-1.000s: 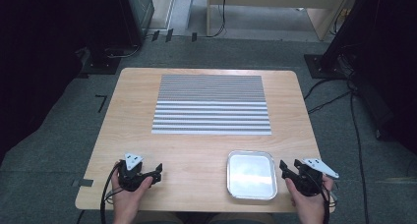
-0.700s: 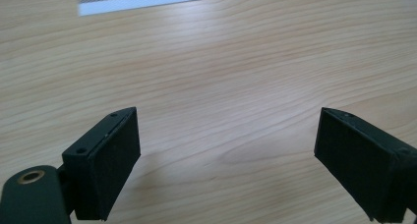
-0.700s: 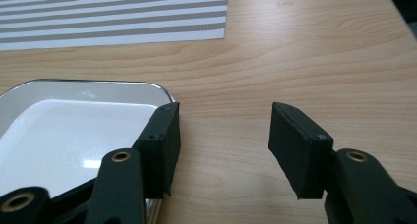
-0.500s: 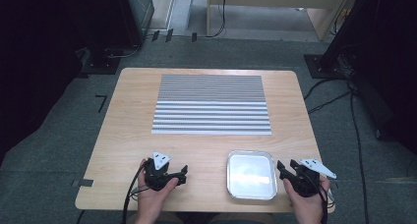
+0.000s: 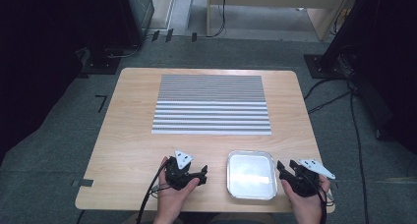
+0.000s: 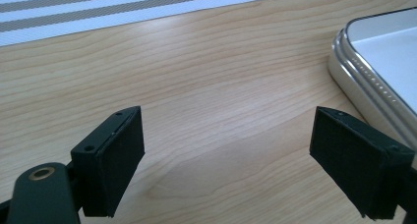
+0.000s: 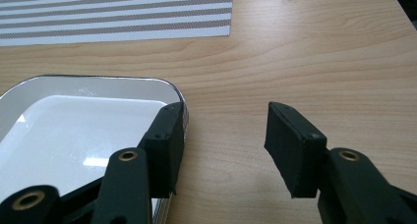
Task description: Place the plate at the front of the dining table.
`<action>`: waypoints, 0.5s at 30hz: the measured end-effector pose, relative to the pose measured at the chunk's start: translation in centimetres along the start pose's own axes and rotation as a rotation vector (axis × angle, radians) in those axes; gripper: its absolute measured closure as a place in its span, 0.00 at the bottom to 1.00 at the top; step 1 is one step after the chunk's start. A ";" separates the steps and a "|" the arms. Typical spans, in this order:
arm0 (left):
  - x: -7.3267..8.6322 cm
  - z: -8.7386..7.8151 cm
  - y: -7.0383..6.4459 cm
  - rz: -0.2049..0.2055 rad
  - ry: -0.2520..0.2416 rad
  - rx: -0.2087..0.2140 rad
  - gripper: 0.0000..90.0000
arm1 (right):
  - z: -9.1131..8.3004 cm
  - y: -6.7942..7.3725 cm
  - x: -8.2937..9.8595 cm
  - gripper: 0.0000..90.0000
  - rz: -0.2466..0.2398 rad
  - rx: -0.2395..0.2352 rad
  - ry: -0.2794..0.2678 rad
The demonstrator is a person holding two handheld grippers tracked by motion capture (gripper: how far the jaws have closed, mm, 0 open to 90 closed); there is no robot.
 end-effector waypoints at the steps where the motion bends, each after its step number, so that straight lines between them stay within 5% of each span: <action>1: 0.0 0.0 0.0 0.000 0.000 0.000 0.15 | 0.0 0.0 0.0 0.55 0.000 0.000 0.000; 15: -0.3 0.6 -1.6 -0.015 0.004 0.036 0.15 | 0.3 0.1 0.3 0.55 -0.010 0.005 0.016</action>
Point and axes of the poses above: each handheld gripper's, and its own axes: z roughly forward along the jaws, x roughly out of its underside, y roughly to its left, the point moved 5 cm from there along z, roughly forward along the jaws
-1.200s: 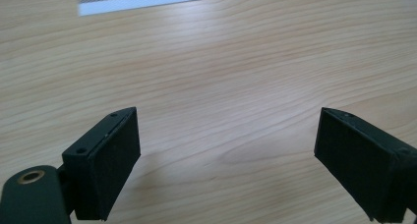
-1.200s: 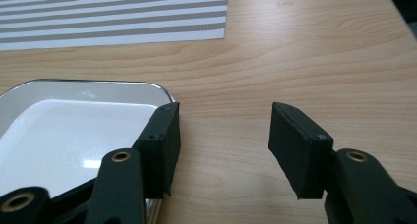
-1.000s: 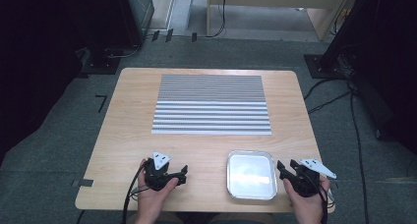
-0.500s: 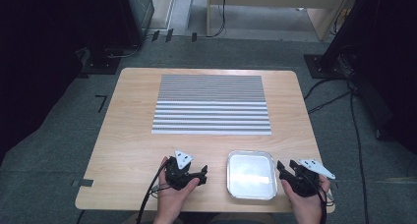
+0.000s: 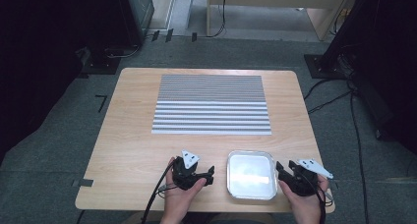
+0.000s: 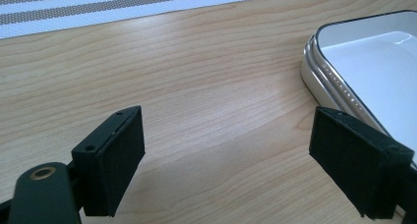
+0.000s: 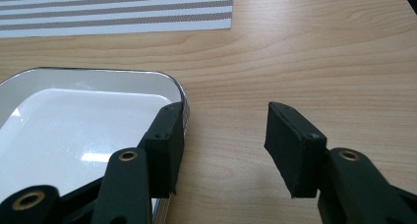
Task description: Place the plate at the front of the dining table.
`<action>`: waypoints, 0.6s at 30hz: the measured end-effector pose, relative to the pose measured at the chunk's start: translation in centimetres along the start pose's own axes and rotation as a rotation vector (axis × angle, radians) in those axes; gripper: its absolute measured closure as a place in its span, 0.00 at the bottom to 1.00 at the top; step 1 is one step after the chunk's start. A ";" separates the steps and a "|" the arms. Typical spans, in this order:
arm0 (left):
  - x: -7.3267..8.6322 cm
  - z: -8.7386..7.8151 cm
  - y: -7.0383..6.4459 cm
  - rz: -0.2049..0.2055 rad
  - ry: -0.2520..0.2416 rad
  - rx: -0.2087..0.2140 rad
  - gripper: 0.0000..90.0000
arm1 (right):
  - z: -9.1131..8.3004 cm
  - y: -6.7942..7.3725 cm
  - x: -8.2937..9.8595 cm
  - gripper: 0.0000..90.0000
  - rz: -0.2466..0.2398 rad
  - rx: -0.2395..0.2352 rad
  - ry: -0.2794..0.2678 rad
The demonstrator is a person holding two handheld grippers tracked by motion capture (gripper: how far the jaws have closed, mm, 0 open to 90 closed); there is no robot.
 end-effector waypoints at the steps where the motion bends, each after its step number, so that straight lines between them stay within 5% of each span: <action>1: 0.0 0.1 -0.2 -0.004 0.001 0.003 0.15 | 0.1 0.0 0.1 0.56 -0.004 0.009 0.004; 12: -0.1 0.4 -1.2 -0.009 -0.001 0.021 0.15 | 0.0 0.1 0.1 0.57 0.007 -0.005 0.000; 18: -0.2 0.6 -2.0 -0.011 -0.006 0.035 0.15 | 0.1 0.6 0.2 0.59 -0.036 -0.007 -0.013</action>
Point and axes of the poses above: each handheld gripper's, and its own axes: z roughly forward along the jaws, x roughly out of its underside, y roughly to its left, the point moved 5 cm from there along z, roughly forward along the jaws
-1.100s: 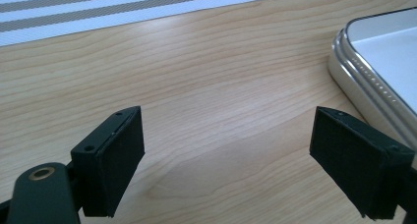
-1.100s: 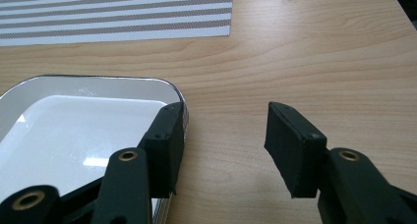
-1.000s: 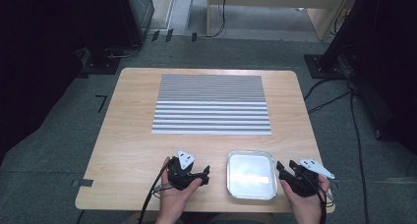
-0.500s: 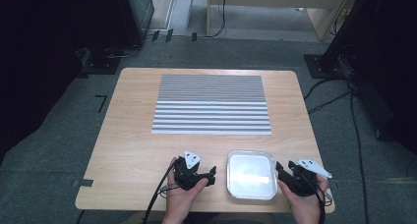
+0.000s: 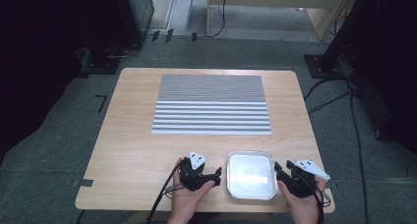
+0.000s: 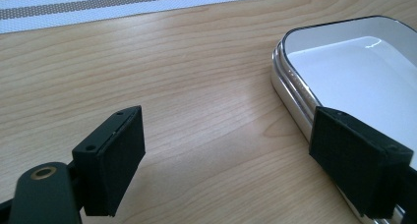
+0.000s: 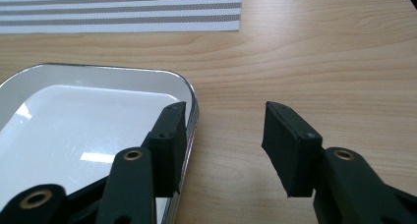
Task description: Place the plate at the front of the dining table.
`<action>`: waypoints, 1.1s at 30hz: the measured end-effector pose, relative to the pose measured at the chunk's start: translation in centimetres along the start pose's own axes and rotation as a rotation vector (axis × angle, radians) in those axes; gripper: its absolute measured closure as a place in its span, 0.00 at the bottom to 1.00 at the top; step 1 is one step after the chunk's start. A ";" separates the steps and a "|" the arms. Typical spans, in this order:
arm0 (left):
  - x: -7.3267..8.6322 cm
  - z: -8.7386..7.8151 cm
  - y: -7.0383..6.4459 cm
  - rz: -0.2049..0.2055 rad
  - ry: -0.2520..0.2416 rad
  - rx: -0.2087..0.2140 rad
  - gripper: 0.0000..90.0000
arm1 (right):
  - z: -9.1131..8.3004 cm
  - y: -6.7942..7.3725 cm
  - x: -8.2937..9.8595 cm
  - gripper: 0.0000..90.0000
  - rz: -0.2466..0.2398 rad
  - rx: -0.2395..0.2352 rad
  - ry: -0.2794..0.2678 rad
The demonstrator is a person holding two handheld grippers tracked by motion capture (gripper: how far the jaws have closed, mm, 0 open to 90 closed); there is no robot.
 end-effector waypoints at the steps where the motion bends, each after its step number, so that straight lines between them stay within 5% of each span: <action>1: 0.0 0.1 -0.1 0.001 0.001 0.001 0.15 | 0.0 0.1 0.0 0.60 -0.004 -0.002 0.003; 8: 0.1 0.4 -0.8 0.009 0.006 -0.002 0.16 | -0.1 0.2 0.1 0.65 0.001 -0.010 -0.014; 12: 0.0 0.5 -1.3 -0.001 0.004 -0.012 0.27 | -0.2 0.2 0.0 0.71 0.000 -0.016 -0.018; 20: -0.2 0.5 -2.7 -0.047 -0.027 0.057 0.43 | -0.1 0.9 0.2 0.80 0.029 -0.087 0.014; 33: 0.6 1.3 -4.9 -0.013 -0.007 0.079 0.43 | 0.3 1.3 0.8 0.95 0.109 -0.083 0.060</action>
Point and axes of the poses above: each handheld gripper's, and its own axes: z roughly forward along the jaws, x roughly out of its underside, y roughly to its left, the point moved 5 cm from there along z, roughly forward along the jaws
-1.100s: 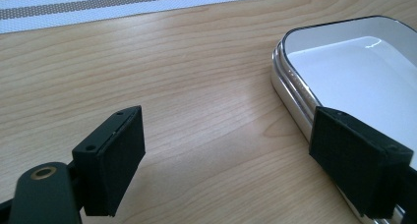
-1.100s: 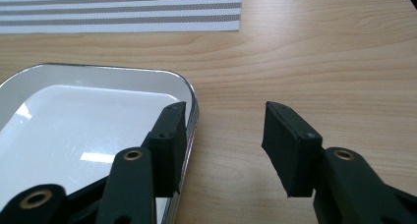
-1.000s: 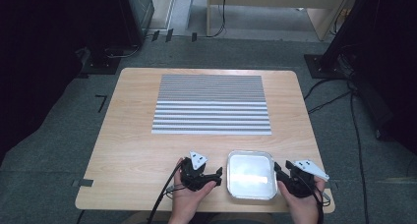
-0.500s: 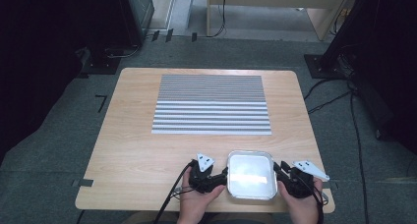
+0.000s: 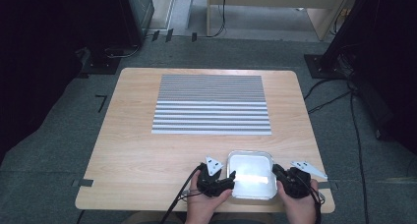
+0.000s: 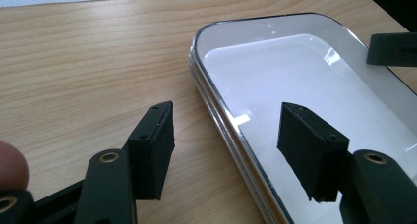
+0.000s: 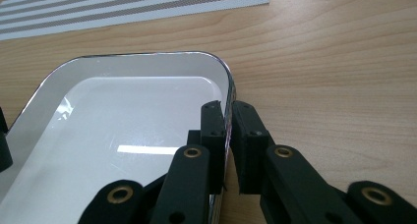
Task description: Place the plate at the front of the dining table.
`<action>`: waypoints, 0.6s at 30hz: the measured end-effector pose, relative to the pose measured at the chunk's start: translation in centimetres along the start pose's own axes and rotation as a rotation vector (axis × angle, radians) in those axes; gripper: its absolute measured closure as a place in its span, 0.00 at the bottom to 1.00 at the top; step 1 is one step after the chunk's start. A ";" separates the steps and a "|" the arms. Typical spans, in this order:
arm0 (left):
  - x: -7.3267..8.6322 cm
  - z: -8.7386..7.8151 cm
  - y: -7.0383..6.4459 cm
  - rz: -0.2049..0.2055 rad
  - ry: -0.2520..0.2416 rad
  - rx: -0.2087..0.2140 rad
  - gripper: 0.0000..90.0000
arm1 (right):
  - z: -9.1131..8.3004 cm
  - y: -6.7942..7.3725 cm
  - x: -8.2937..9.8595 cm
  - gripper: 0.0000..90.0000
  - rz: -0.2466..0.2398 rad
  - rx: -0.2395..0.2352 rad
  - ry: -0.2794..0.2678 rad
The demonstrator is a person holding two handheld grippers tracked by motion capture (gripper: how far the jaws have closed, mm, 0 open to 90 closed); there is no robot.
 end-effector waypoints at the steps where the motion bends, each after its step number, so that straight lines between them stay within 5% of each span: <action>1: 0.1 0.0 -0.2 0.001 0.001 -0.001 0.43 | 0.1 0.1 0.1 0.95 -0.001 0.005 0.010; 7: 0.2 0.1 -0.8 0.008 -0.008 -0.007 0.45 | 0.2 0.3 0.2 0.96 0.006 0.025 0.021; 16: 0.6 0.3 -1.3 0.016 -0.010 -0.031 0.47 | 0.2 0.5 -0.2 1.00 0.007 0.067 -0.029; 18: 0.5 0.3 -1.3 0.019 -0.015 -0.037 0.47 | -0.1 0.5 -0.5 1.00 0.041 0.046 -0.053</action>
Point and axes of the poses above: each handheld gripper's, and its own axes: z roughly forward along the jaws, x roughly out of its underside, y roughly to its left, the point moved 5 cm from there along z, roughly forward along the jaws
